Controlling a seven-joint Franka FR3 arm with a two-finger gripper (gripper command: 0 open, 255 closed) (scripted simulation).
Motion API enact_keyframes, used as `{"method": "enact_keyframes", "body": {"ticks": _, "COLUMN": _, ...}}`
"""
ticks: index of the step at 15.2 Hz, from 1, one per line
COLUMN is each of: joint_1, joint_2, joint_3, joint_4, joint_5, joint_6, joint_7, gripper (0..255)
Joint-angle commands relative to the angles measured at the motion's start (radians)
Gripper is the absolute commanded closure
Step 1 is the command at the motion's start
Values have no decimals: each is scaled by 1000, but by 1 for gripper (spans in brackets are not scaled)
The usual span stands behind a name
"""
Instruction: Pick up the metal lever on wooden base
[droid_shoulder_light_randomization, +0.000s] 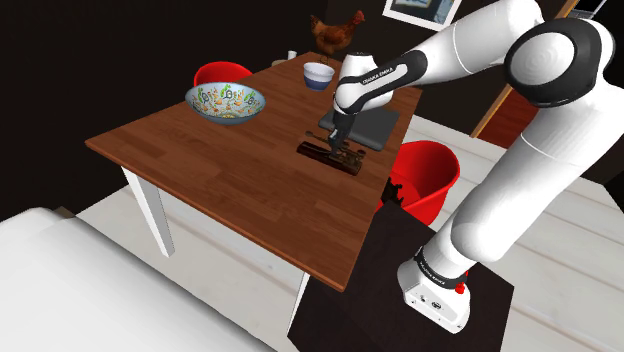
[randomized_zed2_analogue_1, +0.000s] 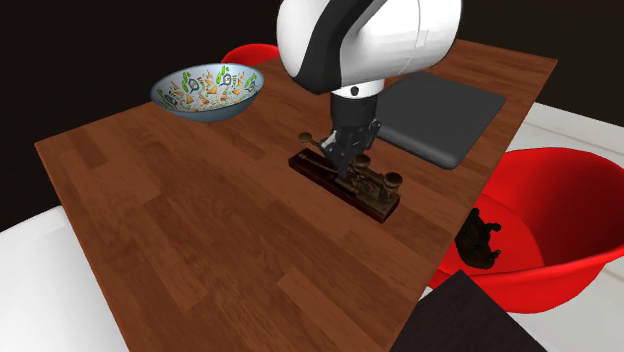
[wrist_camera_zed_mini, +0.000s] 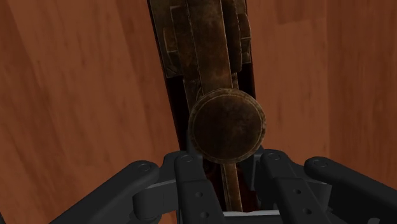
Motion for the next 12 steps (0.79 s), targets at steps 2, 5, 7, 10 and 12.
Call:
{"method": "enact_keyframes", "body": {"ticks": 2, "joint_1": 1, "joint_2": -25, "joint_3": 0, "joint_4": 16, "joint_5": -5, "joint_6": -40, "joint_7": 3, "gripper": 255}}
{"method": "enact_keyframes", "body": {"ticks": 5, "joint_1": 1, "joint_2": -49, "joint_3": 1, "joint_4": 32, "joint_5": -10, "joint_6": -80, "joint_7": 6, "gripper": 255}}
{"method": "enact_keyframes", "body": {"ticks": 7, "joint_1": 1, "joint_2": -64, "joint_3": 1, "joint_4": 45, "joint_5": -13, "joint_6": -107, "joint_7": 7, "gripper": 255}}
{"method": "enact_keyframes", "body": {"ticks": 10, "joint_1": 2, "joint_2": -85, "joint_3": 2, "joint_4": 65, "joint_5": -17, "joint_6": -148, "joint_7": 9, "gripper": 255}}
{"method": "enact_keyframes", "body": {"ticks": 12, "joint_1": 2, "joint_2": -86, "joint_3": 2, "joint_4": 66, "joint_5": -17, "joint_6": -150, "joint_7": 9, "gripper": 255}}
